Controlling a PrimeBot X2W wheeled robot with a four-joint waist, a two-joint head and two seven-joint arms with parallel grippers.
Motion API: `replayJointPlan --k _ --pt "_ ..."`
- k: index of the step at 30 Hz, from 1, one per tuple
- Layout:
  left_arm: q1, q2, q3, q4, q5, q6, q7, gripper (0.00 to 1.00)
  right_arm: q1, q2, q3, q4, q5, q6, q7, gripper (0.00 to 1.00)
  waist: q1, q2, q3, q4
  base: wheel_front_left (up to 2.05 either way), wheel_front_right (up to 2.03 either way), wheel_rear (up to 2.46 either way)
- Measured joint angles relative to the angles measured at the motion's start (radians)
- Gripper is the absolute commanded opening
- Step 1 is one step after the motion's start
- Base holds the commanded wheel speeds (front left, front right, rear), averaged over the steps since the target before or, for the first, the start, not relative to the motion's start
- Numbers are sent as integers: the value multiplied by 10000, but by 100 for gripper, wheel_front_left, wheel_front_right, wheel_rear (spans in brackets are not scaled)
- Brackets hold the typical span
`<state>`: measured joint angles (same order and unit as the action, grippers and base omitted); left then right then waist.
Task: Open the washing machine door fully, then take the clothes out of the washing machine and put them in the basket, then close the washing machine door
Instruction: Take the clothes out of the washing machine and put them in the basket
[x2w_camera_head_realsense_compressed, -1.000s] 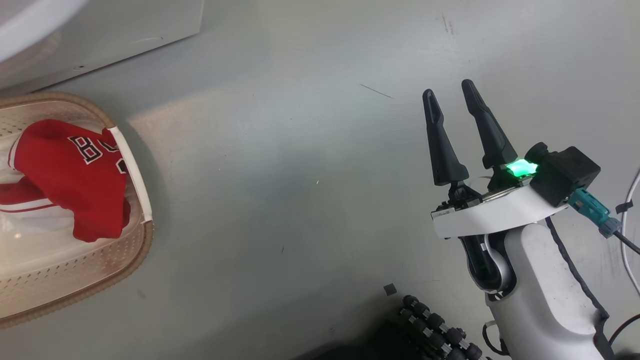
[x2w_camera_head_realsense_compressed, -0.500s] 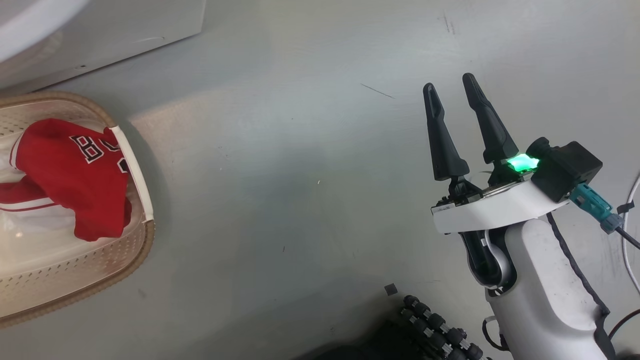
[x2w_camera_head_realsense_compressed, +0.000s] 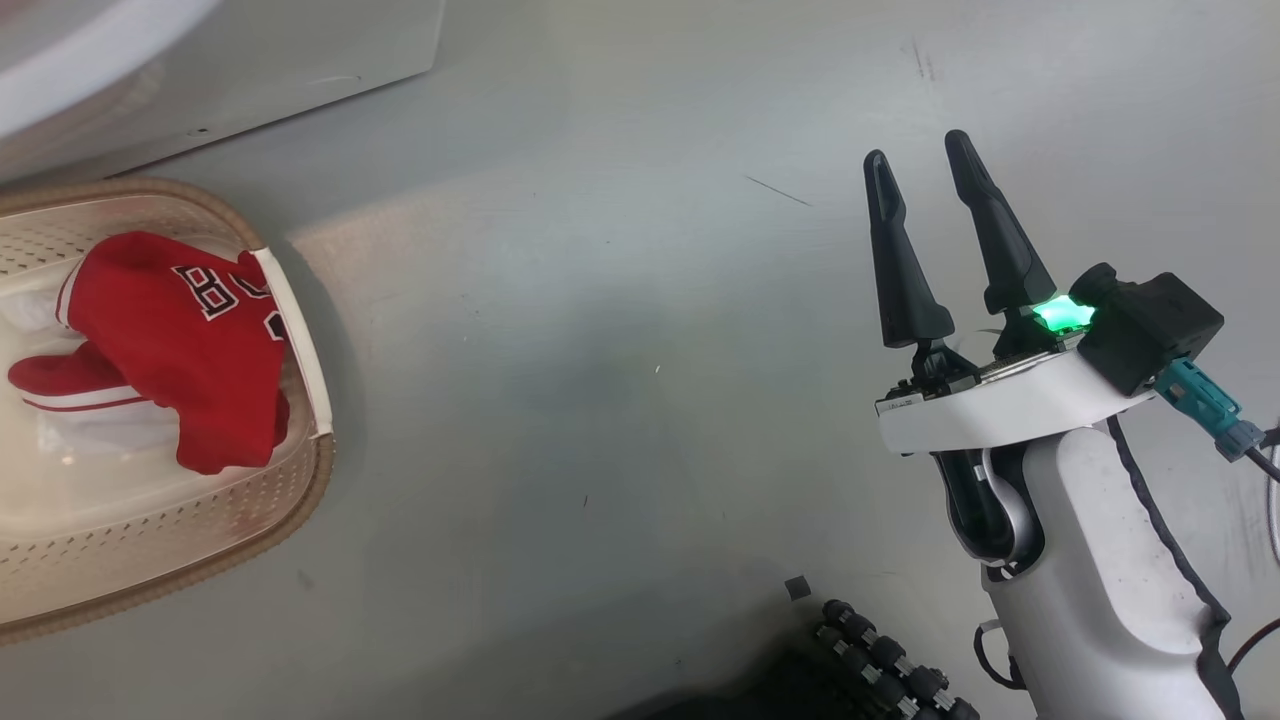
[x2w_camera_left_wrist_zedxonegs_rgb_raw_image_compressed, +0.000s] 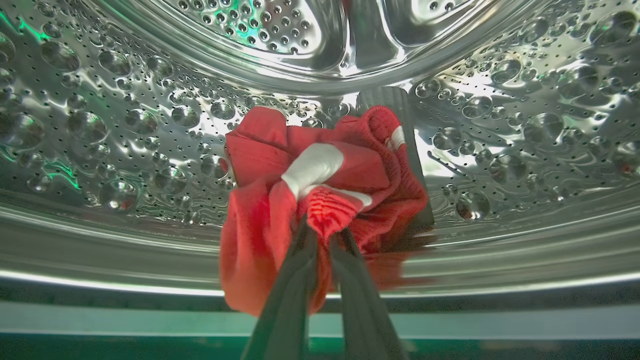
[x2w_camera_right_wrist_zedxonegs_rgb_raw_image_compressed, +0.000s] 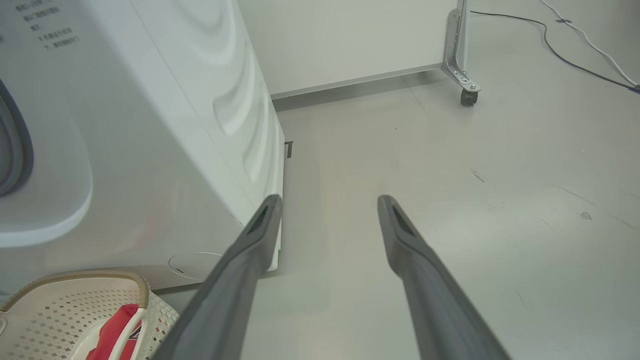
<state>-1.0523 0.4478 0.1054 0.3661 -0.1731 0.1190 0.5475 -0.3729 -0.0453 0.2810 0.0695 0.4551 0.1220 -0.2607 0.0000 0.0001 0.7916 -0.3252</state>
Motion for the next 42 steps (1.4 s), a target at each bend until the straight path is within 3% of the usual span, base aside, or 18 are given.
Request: replayJointPlan --k 19,42 --pt "1685 -1298 558 -1081 -324 0 -3127 0 -10 -4 -211 27 -581 0 0 100 -1 0 -508 567 0 0 0" --pt "4218 -3469 -142 -1776 -711 0 -6543 0 824 -151 -573 297 -1444 0 0 100 -1 0 -2182 1589 0 0 0"
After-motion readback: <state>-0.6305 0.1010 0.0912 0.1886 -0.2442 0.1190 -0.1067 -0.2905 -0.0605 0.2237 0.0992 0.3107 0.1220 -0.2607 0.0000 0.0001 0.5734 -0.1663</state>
